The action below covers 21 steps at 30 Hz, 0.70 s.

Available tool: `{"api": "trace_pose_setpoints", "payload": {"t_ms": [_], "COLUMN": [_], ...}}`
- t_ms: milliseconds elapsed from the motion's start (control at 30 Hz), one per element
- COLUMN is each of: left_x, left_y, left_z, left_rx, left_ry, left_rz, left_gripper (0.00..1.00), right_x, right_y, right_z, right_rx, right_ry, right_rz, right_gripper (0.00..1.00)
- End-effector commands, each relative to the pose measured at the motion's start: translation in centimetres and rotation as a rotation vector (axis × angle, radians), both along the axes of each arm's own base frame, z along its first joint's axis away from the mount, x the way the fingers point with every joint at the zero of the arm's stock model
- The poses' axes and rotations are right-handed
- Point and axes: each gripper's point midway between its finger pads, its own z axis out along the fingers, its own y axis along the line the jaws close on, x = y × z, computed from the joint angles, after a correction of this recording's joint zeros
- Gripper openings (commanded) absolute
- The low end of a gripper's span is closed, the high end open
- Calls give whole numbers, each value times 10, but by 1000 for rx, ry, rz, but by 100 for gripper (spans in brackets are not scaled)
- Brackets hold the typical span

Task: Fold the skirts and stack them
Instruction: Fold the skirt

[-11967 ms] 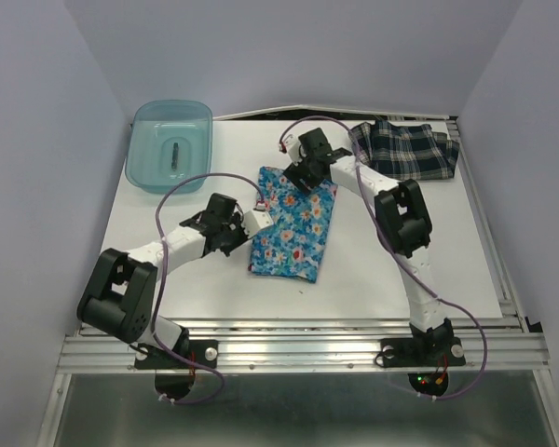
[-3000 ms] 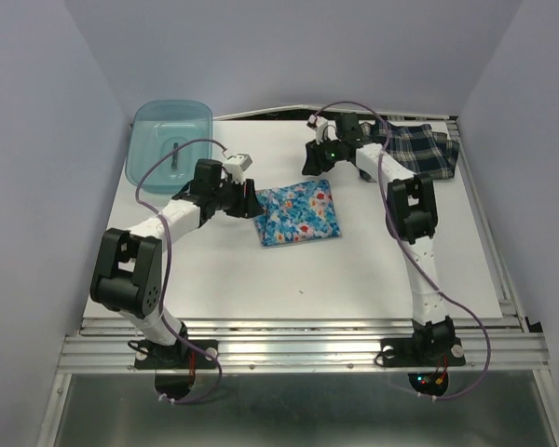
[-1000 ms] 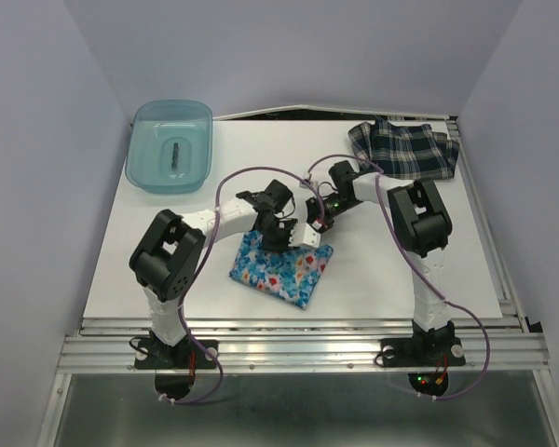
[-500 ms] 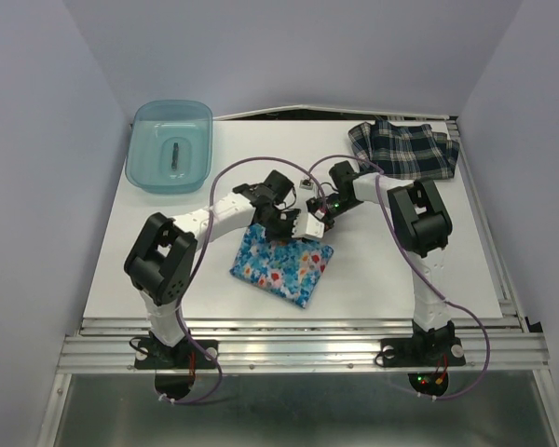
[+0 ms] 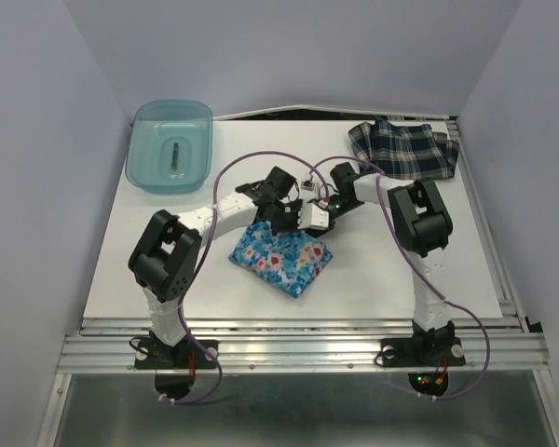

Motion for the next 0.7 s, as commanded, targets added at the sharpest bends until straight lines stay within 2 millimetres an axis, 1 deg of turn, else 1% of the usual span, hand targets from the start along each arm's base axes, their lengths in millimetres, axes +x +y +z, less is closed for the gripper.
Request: {"api": "trace_pose_setpoints", "payload": {"t_ms": [0, 133, 167, 233, 267, 300, 333, 367, 400, 433, 467, 500, 533, 600, 633, 667], "left_x": [25, 21, 19, 17, 17, 15, 14, 16, 15, 15, 15, 15, 15, 17, 17, 16], "left_y": [-7, -6, -5, -3, -3, -1, -2, -2, -1, 1, 1, 2, 3, 5, 7, 6], "left_z": [-1, -22, -30, -38, -41, -48, -49, -49, -52, -54, -54, -58, -59, -60, -61, -60], "left_rx": [-38, -21, -13, -6, -3, 5, 10, 11, 14, 25, 33, 44, 45, 50, 50, 50], "left_ry": [-53, -8, 10, 28, 37, 64, 76, 84, 104, 109, 124, 141, 163, 196, 226, 252], "left_rz": [56, 74, 84, 102, 110, 135, 141, 156, 178, 193, 204, 223, 259, 309, 372, 399], "left_gripper": [0, 0, 0, 0, 0, 0, 0, 0, 0, 0, 0, 0, 0, 0, 0, 0], "right_x": [-9, 2, 9, 20, 33, 49, 59, 68, 84, 102, 108, 119, 135, 143, 144, 142], "right_y": [-22, -23, -23, -24, -33, -36, -40, -46, -60, -64, -72, -82, -96, -114, -128, -134], "right_z": [-42, -39, -35, -31, -28, -22, -18, -16, -14, -1, 2, 6, 16, 28, 31, 36], "right_rx": [-161, -189, -199, -212, -219, -230, -234, -246, -278, -274, -289, -314, -320, -335, -342, -340], "right_ry": [-12, -52, -69, -80, -87, -108, -119, -122, -132, -171, -160, -172, -185, -169, -153, -143], "right_rz": [17, 6, -6, -35, -74, -109, -134, -162, -216, -244, -269, -307, -363, -433, -471, -489], "right_gripper": [18, 17, 18, 19, 20, 22, 22, 24, 26, 34, 37, 40, 42, 42, 42, 42]}}
